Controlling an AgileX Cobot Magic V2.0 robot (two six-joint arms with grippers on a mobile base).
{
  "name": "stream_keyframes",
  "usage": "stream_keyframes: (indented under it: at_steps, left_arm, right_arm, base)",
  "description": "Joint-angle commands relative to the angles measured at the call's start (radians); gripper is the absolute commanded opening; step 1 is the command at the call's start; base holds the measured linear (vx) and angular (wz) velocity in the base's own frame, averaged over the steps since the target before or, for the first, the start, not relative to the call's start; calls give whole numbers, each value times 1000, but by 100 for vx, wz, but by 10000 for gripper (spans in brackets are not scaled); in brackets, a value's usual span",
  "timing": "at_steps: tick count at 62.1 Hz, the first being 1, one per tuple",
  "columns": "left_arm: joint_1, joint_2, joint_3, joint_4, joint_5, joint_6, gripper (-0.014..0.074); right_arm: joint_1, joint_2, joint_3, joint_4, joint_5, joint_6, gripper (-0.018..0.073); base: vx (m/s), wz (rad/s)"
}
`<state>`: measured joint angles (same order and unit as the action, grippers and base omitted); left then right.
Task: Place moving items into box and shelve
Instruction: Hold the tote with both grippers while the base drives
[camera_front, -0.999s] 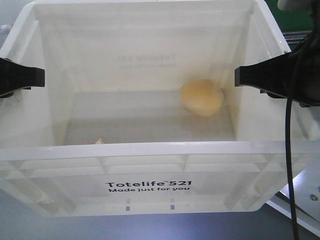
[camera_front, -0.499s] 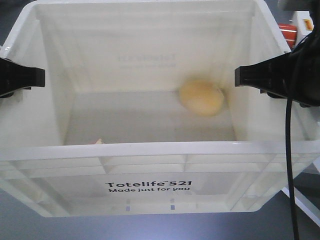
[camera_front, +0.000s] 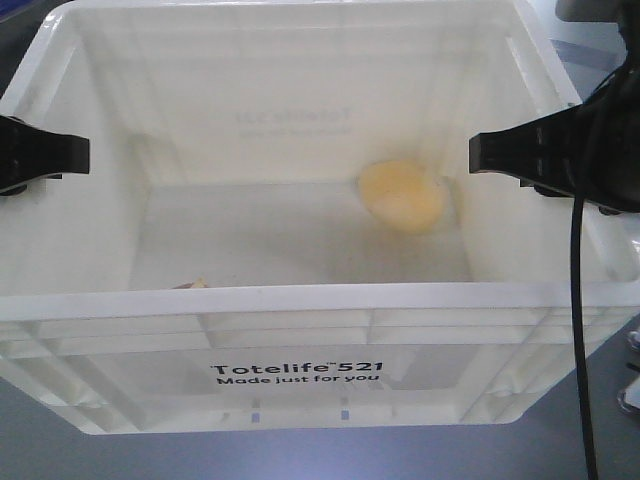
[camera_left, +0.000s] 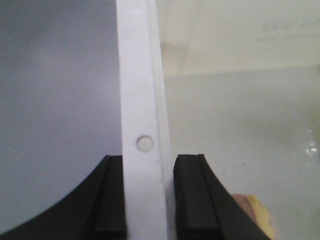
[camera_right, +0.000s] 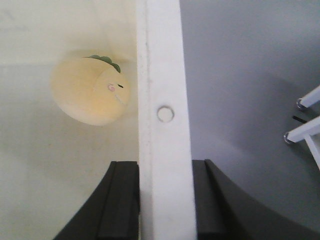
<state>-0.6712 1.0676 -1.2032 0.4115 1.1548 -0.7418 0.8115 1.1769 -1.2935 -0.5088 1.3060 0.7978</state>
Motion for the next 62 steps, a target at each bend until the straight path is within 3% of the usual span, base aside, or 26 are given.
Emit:
stream_keyframes:
  at_steps: [1, 62]
  left_arm:
    - [-14, -23, -34, 33, -146, 2, 94]
    - [-14, -23, -34, 33, -146, 2, 94]
  right_arm:
    - [9, -25, -42, -63, -32, -9, 1]
    - [9, -25, -42, -63, -33, -9, 1]
  base:
    - [-18, 81]
    - [-14, 65]
